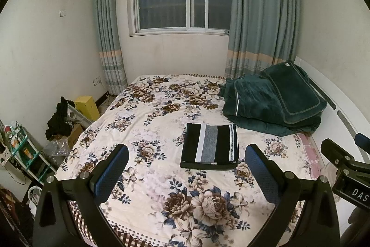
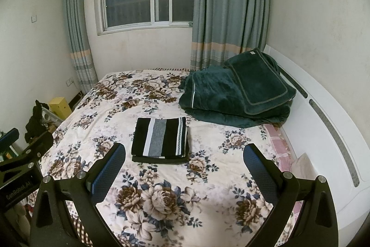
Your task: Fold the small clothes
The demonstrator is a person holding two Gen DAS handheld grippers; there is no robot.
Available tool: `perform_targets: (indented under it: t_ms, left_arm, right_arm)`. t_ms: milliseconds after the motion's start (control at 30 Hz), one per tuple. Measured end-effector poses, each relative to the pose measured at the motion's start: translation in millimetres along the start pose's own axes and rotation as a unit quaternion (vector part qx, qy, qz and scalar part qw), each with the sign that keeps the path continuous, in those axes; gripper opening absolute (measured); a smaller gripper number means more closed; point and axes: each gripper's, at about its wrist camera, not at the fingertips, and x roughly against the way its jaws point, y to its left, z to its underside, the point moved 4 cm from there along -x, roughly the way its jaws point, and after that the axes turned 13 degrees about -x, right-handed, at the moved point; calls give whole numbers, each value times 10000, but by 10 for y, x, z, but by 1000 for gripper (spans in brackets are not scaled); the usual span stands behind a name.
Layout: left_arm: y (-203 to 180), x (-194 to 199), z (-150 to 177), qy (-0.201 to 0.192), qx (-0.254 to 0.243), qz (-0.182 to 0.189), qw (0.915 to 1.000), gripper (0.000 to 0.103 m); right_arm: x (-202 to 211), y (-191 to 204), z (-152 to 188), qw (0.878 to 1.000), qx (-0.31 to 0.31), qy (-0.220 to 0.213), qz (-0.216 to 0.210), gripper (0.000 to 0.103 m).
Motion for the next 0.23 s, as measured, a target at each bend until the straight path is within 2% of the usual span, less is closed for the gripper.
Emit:
perform_targets:
  t_ms: [233]
  left_arm:
    - [35, 46, 20, -48, 13, -58, 10000, 103]
  right_arm:
    - [4, 1, 9, 10000, 2, -1, 10, 103]
